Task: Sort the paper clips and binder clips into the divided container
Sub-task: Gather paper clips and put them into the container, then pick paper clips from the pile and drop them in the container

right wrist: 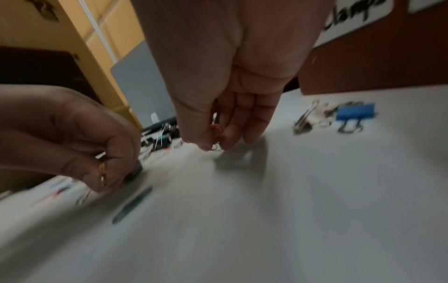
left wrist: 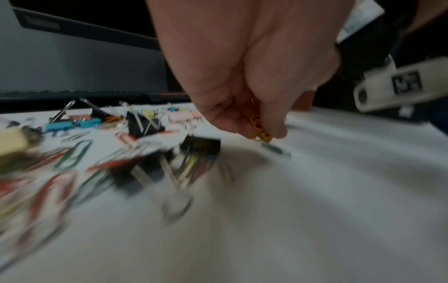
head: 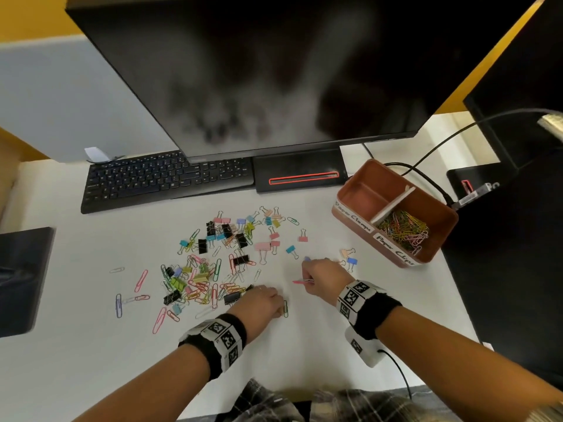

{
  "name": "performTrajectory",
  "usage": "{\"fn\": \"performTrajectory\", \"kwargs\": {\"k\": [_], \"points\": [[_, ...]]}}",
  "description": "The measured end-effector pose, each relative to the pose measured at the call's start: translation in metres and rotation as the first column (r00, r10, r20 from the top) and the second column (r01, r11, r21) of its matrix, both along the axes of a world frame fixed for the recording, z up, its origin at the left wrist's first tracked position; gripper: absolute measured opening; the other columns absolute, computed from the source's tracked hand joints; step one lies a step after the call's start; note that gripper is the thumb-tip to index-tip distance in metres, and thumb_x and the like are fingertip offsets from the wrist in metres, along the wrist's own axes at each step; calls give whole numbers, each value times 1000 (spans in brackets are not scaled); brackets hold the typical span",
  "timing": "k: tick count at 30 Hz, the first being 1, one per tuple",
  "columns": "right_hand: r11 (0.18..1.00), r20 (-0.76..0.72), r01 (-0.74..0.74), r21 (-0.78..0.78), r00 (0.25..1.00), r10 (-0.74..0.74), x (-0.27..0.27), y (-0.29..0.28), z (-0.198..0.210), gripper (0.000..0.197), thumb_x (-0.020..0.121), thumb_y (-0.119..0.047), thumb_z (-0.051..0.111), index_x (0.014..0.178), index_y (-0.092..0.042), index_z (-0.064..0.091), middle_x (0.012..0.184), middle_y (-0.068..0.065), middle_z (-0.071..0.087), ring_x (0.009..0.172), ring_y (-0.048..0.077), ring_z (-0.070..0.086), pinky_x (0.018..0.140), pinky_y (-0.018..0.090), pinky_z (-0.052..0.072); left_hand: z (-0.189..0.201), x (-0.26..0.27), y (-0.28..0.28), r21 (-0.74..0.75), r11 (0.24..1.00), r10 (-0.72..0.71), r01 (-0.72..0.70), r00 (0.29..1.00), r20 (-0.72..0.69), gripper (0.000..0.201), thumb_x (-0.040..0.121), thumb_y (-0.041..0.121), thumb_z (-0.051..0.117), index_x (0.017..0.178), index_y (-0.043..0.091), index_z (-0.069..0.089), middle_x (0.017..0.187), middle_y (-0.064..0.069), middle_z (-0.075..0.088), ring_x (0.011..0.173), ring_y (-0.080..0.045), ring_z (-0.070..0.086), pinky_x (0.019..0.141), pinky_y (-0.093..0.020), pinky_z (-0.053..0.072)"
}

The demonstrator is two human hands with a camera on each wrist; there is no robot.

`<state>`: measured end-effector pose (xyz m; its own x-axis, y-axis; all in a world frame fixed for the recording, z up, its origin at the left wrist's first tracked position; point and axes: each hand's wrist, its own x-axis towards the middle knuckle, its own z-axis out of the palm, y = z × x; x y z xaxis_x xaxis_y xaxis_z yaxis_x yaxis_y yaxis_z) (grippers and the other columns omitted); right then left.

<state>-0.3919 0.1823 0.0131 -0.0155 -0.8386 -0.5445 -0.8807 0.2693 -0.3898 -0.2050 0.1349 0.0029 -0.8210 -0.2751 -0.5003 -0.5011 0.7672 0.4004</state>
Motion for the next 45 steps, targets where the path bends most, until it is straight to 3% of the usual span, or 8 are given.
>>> {"fn": "performTrajectory", "kwargs": {"k": [8,11,16,19,25,33,39,45], "points": [[816,72,412,-405,904,-421,-98,29,77,10,80,-12,65,76,-9,56,69,8,61,62,23,56,60,28,45,94,-142,-26,183,969,233,-167,862,-450,3,85,19,60,86,18,63,81,5,57,73,-9,49,68,-18,35],[724,53,509,-466,833,-551,-141,39,81,5,78,-2,64,79,-6,62,79,13,65,73,21,59,68,22,39,102,-207,-21,258,946,305,-196,807,-507,10,81,17,66,91,16,66,83,2,62,74,-9,53,69,-18,38],[735,-39,587,-339,772,-635,-168,45,70,23,86,-8,57,109,-7,62,110,15,63,106,30,58,92,36,45,91,-252,-5,216,954,275,-207,893,-357,27,90,29,56,105,7,63,101,-7,61,91,-19,55,85,-28,43],[764,-31,565,-313,798,-602,-167,40,66,21,90,-17,53,105,-8,65,108,15,63,103,31,59,91,38,46,89,-232,-15,227,939,337,-258,826,-452,32,90,30,55,117,13,61,116,-3,57,104,-14,53,92,-23,40],[734,97,409,-541,898,-429,-132,11,79,9,86,-11,59,86,-9,68,92,9,63,78,17,58,73,24,44,78,-108,-62,280,770,635,-573,647,-422,9,87,20,60,95,19,63,90,8,61,73,2,59,66,-8,48],[947,150,170,-272,980,-133,-34,-79,21,31,89,-15,53,119,-21,57,120,3,55,104,20,57,94,33,47,25,-2,-69,-73,802,596,-593,802,44,19,88,30,55,99,16,60,99,-2,65,85,-15,56,72,-22,40],[966,27,232,-114,973,-230,-24,-108,-14,32,87,-13,56,119,-17,55,121,8,51,109,27,53,95,37,48,3,4,-64,-102,812,582,-575,811,67,36,83,42,59,107,15,57,105,0,56,96,-21,56,80,-29,44],[967,69,248,-64,967,-243,-28,-106,-13,19,90,-12,52,105,-11,63,106,10,66,92,26,63,85,40,54,-5,1,-62,-245,848,495,-471,868,44,10,89,24,49,93,23,58,98,3,60,89,-19,56,78,-30,37]]}}
